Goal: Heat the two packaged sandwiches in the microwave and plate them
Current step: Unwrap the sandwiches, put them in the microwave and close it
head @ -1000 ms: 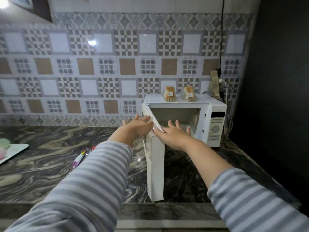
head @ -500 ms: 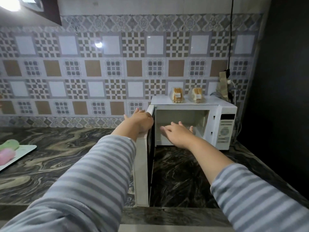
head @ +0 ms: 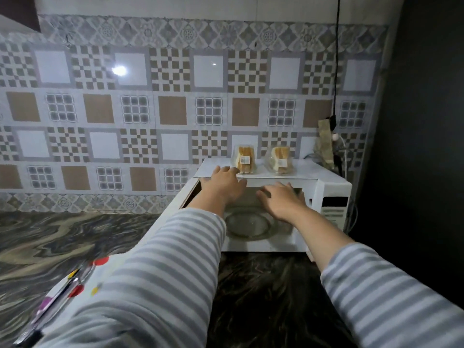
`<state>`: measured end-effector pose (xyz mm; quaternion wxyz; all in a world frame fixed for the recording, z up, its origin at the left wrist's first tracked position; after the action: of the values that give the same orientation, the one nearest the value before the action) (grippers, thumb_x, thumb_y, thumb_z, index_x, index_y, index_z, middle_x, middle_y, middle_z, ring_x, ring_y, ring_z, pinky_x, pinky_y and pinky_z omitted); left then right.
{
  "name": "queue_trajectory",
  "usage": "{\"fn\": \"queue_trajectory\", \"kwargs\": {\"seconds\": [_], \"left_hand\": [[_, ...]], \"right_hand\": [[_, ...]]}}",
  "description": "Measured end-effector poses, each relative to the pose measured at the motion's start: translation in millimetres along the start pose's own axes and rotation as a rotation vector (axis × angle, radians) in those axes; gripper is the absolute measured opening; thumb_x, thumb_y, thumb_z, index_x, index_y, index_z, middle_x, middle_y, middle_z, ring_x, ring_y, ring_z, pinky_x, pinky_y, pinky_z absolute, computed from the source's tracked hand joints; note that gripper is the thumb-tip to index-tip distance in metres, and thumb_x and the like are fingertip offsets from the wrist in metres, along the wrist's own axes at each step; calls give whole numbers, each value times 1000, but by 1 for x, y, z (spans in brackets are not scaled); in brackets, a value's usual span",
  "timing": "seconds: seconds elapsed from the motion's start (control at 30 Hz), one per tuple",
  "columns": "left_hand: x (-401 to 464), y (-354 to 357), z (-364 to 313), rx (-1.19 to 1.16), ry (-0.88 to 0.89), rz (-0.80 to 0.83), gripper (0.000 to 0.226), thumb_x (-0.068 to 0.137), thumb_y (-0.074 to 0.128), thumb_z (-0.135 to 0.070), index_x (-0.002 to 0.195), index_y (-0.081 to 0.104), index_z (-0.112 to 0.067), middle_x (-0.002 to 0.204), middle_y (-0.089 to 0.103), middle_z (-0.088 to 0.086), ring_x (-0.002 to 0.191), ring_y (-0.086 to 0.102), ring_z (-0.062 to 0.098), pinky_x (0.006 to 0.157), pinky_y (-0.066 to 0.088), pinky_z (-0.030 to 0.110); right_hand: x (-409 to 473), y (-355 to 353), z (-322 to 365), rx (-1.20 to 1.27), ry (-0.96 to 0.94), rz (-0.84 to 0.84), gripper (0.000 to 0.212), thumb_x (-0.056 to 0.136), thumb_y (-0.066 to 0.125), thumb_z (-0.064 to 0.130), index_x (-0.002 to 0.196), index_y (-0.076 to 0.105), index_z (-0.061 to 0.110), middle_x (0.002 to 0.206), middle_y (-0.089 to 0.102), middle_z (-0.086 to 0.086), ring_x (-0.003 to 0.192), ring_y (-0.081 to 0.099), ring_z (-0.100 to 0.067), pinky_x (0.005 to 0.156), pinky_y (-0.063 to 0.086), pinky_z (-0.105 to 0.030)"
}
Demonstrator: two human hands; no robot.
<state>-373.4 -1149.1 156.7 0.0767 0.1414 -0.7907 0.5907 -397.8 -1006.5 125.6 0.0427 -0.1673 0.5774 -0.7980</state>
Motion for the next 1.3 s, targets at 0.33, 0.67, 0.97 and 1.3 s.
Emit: {"fn": "queue_trajectory", "kwargs": {"seconds": [0.33, 0.67, 0.97, 1.3], "left_hand": [[136, 25, -14, -144, -91, -162, 59, 98, 35, -46, 150, 16, -29, 161, 10, -2, 147, 9, 30, 115, 18, 57], [177, 49, -14, -178, -215, -154, 78, 87, 56, -48, 150, 10, -38, 158, 12, 9, 126, 47, 38, 94, 43, 45], [146, 42, -22, -207, -258, -219, 80, 82, 63, -44, 148, 17, -43, 146, 34, 6, 116, 54, 32, 74, 43, 39], [16, 43, -50, -284, -167, -351, 75, 84, 60, -47, 146, 18, -45, 150, 28, 2, 113, 55, 34, 81, 53, 44]], "right_hand": [[142, -51, -51, 134, -60, -387, 43, 96, 42, 34, 139, 42, 33, 151, 31, -3, 137, 29, -29, 110, 30, -50], [195, -29, -63, 233, 55, -241, 59, 89, 55, 44, 142, 29, 39, 145, 26, -10, 117, 49, -36, 81, 41, -35], [157, -37, -62, 284, 79, -293, 60, 86, 61, 37, 139, 34, 41, 139, 39, -7, 113, 53, -32, 74, 40, -32], [23, -44, -62, 299, 83, -390, 59, 86, 59, 37, 139, 34, 41, 131, 42, -8, 106, 56, -33, 76, 45, -33]]}}
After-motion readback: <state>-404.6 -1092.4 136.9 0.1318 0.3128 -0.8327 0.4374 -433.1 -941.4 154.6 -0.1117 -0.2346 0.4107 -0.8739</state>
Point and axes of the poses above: each hand's wrist, its own x-axis towards the middle knuckle, its own y-axis out of the palm, z = x × y, the point moved 5 cm from there along x, towards the middle knuckle
